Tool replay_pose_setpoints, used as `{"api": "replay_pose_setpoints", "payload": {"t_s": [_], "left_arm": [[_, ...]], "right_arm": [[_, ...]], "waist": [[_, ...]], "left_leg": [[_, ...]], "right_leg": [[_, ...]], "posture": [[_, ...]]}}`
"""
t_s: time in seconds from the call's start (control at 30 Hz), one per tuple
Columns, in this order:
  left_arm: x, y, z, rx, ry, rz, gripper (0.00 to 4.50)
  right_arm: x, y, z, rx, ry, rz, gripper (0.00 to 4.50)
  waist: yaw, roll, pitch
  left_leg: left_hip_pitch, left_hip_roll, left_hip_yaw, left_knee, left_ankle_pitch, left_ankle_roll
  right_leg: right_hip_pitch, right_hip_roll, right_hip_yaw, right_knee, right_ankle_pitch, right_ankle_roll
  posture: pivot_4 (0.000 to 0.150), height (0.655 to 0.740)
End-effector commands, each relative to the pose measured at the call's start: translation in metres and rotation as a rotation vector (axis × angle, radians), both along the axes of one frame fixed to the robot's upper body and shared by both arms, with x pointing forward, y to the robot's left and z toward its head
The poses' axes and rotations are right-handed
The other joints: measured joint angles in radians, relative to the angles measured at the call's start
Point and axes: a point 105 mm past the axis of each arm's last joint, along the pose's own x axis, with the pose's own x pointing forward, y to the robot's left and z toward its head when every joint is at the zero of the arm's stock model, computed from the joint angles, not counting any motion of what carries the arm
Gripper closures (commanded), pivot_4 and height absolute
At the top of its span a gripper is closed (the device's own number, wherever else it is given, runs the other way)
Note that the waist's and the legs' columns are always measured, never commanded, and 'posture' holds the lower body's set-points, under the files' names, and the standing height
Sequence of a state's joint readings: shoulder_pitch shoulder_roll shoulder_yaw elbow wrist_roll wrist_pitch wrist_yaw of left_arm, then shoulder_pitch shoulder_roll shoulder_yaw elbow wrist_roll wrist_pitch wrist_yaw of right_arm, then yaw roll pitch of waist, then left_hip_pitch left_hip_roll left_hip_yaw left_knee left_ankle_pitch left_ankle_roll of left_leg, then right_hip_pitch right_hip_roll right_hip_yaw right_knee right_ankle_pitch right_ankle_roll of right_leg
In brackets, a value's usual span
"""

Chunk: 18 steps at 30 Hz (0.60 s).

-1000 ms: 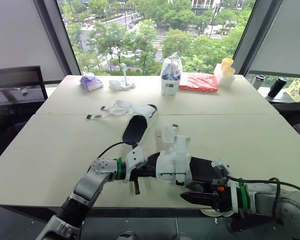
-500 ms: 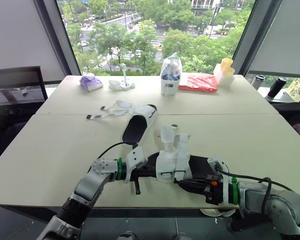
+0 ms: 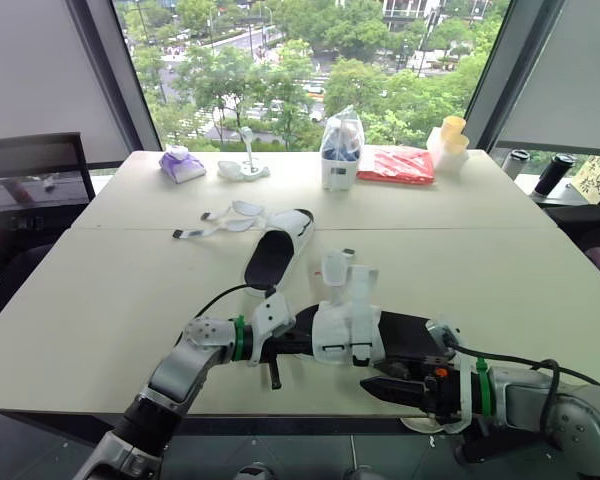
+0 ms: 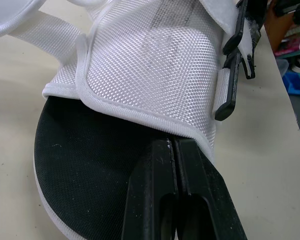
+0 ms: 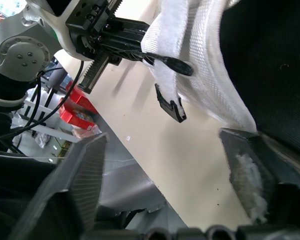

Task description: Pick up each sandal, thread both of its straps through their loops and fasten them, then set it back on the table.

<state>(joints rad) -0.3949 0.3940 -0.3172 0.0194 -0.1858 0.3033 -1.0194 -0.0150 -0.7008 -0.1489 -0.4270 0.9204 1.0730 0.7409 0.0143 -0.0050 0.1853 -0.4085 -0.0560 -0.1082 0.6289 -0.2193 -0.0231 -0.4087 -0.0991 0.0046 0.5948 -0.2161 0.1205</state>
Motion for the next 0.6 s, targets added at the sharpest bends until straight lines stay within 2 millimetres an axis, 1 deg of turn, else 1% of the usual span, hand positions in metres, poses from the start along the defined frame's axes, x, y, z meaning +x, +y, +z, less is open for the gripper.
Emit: {"api": "replay_pose_setpoints", "payload": {"t_s": [0.03,0.2,0.3,0.33,0.4,0.43,0.53,0.57,0.6], "left_arm": [[-0.004,0.001,-0.013,0.033,0.05,0.0,4.5],[-0.003,0.002,-0.013,0.031,0.05,0.005,4.5],[-0.002,0.001,-0.013,0.03,0.049,0.009,4.5],[-0.002,0.001,-0.013,0.029,0.048,0.01,4.5],[-0.002,0.001,-0.013,0.029,0.046,0.013,4.5],[-0.002,0.002,-0.013,0.028,0.047,0.015,4.5],[-0.002,0.003,-0.013,0.028,0.048,0.018,4.5],[-0.002,0.003,-0.013,0.029,0.048,0.018,4.5],[-0.002,0.003,-0.013,0.029,0.048,0.018,4.5]], "right_arm": [[0.007,0.003,0.01,0.046,-0.046,-0.022,0.69],[0.009,0.013,0.027,0.185,-0.041,-0.011,0.69],[0.01,0.019,0.024,0.193,-0.026,-0.014,0.69],[0.009,0.02,0.022,0.193,-0.021,-0.014,1.2],[0.009,0.02,0.02,0.192,-0.014,-0.022,1.89],[0.008,0.019,0.018,0.187,-0.01,-0.027,2.51],[0.007,0.018,0.015,0.164,-0.001,-0.029,3.91],[0.005,0.017,0.013,0.153,0.005,-0.02,4.45],[0.003,0.016,0.012,0.142,0.011,-0.012,4.45]], "waist": [[-0.001,0.0,0.0],[-0.001,0.0,0.0],[-0.001,0.0,0.0],[-0.001,0.0,0.0],[0.0,0.0,0.0],[0.0,0.0,0.0],[0.0,0.0,0.0],[0.0,0.0,0.0],[0.0,0.0,0.0]], "left_leg": [[0.0,0.0,0.0,0.0,0.0,0.0],[0.0,0.0,0.0,0.0,0.0,0.0],[0.0,0.0,0.0,0.0,0.0,0.0],[0.0,0.0,0.0,0.0,0.0,0.0],[0.0,0.0,0.0,0.0,0.0,0.0],[0.0,0.0,0.0,0.0,0.0,0.0],[0.0,0.0,0.0,0.0,0.0,0.0],[0.0,0.0,0.0,0.0,0.0,0.0],[0.0,0.0,0.0,0.0,0.0,0.0]], "right_leg": [[0.0,0.0,0.0,0.0,0.0,0.0],[0.0,0.0,0.0,0.0,0.0,0.0],[0.0,0.0,0.0,0.0,0.0,-0.001],[0.0,0.0,0.0,0.0,0.0,-0.001],[0.0,0.0,0.0,0.0,0.0,-0.001],[0.0,0.0,0.0,0.0,0.0,-0.001],[0.0,0.0,0.0,0.0,0.001,-0.002],[0.0,0.0,0.0,0.0,0.001,-0.002],[0.0,0.0,0.0,0.0,0.001,-0.002]], "posture": [[0.15,0.74],[0.15,0.74],[0.15,0.74],[0.15,0.74],[0.15,0.74],[0.15,0.74],[0.15,0.74],[0.15,0.74],[0.15,0.74]]}}
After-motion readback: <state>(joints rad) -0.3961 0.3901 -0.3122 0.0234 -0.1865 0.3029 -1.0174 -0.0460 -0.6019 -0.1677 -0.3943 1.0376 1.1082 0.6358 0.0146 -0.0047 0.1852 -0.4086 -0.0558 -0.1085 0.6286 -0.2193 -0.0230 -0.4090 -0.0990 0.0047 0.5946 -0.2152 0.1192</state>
